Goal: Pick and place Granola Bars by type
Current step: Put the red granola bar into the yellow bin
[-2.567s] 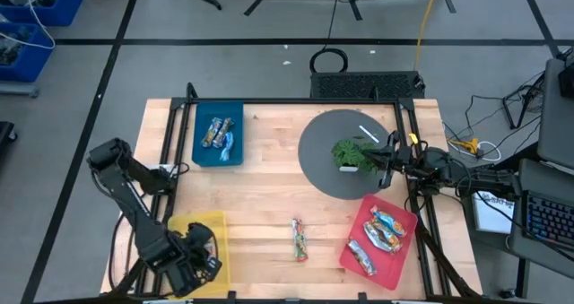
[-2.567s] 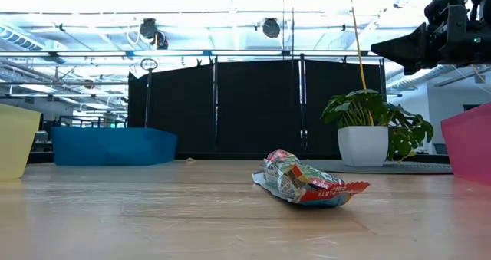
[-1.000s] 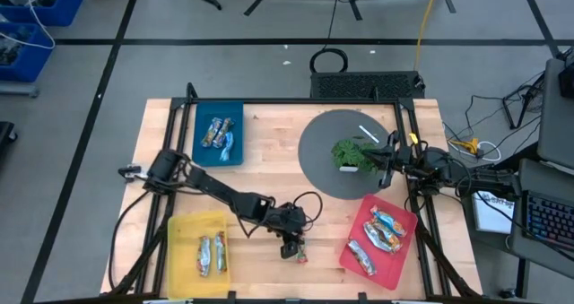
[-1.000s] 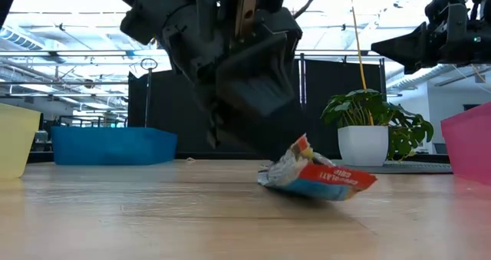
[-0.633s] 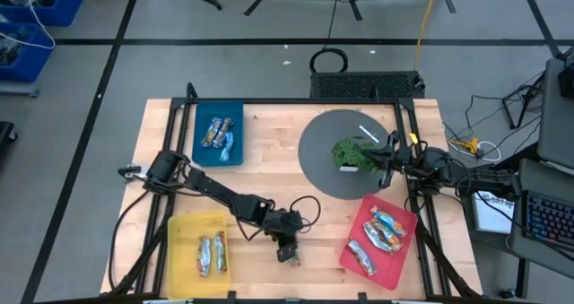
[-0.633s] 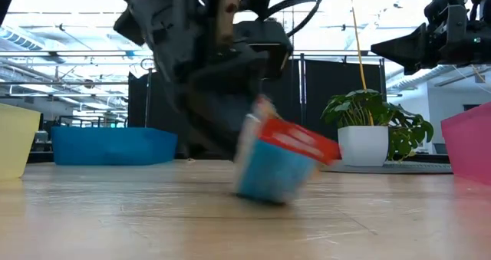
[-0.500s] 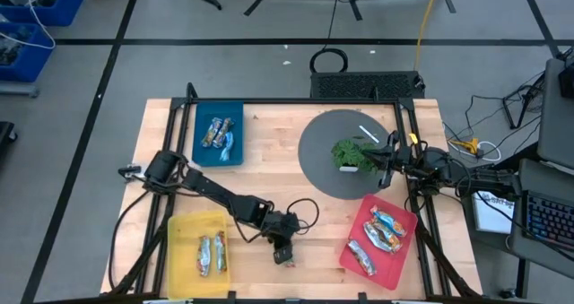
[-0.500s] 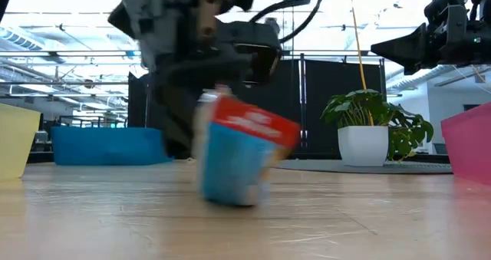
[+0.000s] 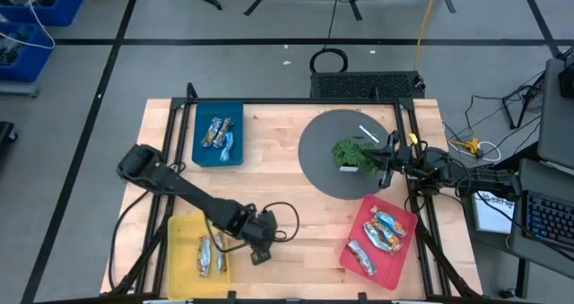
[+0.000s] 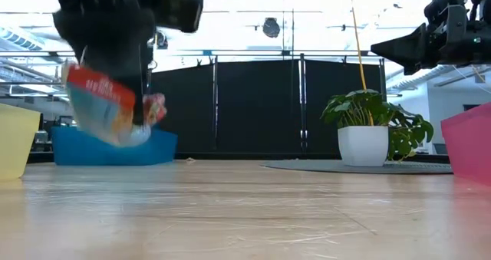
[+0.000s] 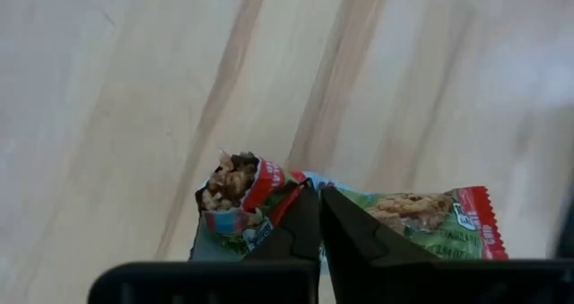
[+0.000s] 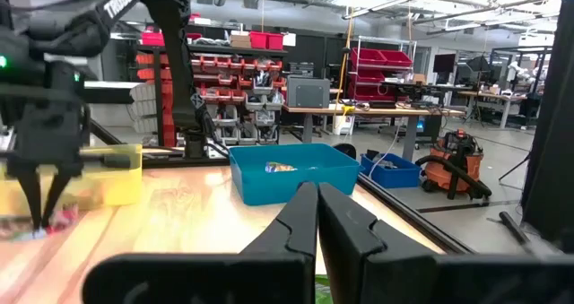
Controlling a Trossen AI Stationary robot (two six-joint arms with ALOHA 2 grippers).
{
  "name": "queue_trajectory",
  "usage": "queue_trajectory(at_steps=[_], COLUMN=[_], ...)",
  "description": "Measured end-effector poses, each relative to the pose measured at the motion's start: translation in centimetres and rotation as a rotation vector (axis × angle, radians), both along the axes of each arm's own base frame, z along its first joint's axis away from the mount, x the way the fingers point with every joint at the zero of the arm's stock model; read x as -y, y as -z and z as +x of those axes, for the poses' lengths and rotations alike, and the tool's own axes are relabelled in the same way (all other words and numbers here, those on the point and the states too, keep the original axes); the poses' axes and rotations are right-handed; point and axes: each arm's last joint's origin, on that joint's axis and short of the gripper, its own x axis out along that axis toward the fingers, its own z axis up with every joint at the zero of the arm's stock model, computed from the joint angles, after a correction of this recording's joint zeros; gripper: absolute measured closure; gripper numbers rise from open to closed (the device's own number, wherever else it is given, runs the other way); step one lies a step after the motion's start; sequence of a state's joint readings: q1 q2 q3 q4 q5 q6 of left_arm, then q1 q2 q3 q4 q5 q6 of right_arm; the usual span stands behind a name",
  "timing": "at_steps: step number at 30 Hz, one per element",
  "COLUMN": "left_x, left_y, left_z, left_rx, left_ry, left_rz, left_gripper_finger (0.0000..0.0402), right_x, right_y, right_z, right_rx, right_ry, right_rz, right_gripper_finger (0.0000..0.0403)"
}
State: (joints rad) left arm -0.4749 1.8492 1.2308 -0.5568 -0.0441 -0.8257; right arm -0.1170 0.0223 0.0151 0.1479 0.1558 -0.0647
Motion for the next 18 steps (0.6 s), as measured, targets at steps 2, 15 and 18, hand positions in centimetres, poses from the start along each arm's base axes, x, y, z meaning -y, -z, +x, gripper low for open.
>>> queue_trajectory(at_steps=[2, 15, 18], left_x=[0.2, 0.3, 0.3], left_y=[-1.0, -1.6, -1.8], left_z=[-0.4, -1.0, -1.3], left_rx=[0.028, 0.056, 0.058], left_ry=[-0.012, -0.01, -0.024], left_rz=[0.01, 0.094, 0.108], left_gripper_finger=[0.0394, 0.0395, 0.0389], right_x=[0.0, 0.0, 0.0], right_y=[0.0, 0.0, 0.0], right_z=[0.0, 0.0, 0.0], right_rx=[0.0, -0.002, -0.002], right_ry=[0.0, 0.0, 0.0], right_rz=[0.0, 0.0, 0.0], right_gripper_finger=[0.0396, 0.0396, 0.0396])
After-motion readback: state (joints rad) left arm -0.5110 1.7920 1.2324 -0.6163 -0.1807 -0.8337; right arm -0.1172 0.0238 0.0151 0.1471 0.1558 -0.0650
